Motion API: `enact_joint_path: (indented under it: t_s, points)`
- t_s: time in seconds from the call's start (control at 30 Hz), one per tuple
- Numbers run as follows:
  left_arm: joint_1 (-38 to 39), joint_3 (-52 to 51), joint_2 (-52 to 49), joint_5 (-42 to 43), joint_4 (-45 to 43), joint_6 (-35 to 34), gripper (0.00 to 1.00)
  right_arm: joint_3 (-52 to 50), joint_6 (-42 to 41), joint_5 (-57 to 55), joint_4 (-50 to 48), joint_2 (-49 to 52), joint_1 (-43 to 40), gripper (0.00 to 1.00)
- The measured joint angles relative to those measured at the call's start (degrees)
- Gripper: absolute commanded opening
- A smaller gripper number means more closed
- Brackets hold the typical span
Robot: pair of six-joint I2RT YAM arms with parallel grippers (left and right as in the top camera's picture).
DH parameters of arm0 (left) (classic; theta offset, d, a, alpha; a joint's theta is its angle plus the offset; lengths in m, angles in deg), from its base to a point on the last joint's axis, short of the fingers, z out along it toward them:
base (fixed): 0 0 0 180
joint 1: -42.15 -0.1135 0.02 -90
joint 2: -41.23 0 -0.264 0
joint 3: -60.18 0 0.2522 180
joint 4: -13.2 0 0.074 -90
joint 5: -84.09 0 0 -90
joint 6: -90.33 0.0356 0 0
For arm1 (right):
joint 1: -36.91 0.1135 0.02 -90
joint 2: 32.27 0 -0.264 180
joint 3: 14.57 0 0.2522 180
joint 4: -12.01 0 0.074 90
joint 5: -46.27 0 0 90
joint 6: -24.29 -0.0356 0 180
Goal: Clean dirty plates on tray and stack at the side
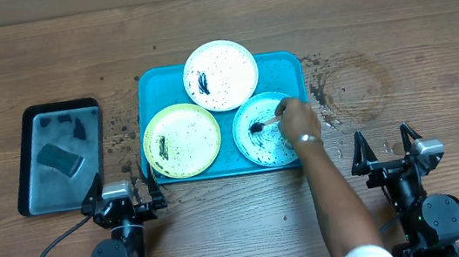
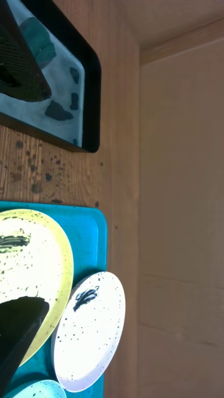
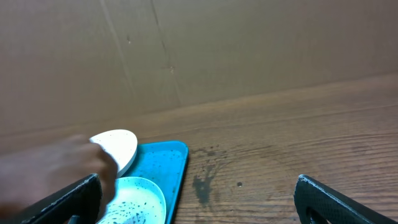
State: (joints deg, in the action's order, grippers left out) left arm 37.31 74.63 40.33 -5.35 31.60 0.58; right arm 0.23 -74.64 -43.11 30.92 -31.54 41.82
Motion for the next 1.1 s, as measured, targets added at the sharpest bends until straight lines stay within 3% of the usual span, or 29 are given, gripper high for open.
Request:
enact_joint_path:
  t_s: [1.1]
  points:
    - [0.00, -0.02, 0.00, 0.00, 0.00, 0.00, 1.00, 0.00, 0.00, -0.02, 0.00, 0.00, 0.00, 1.00]
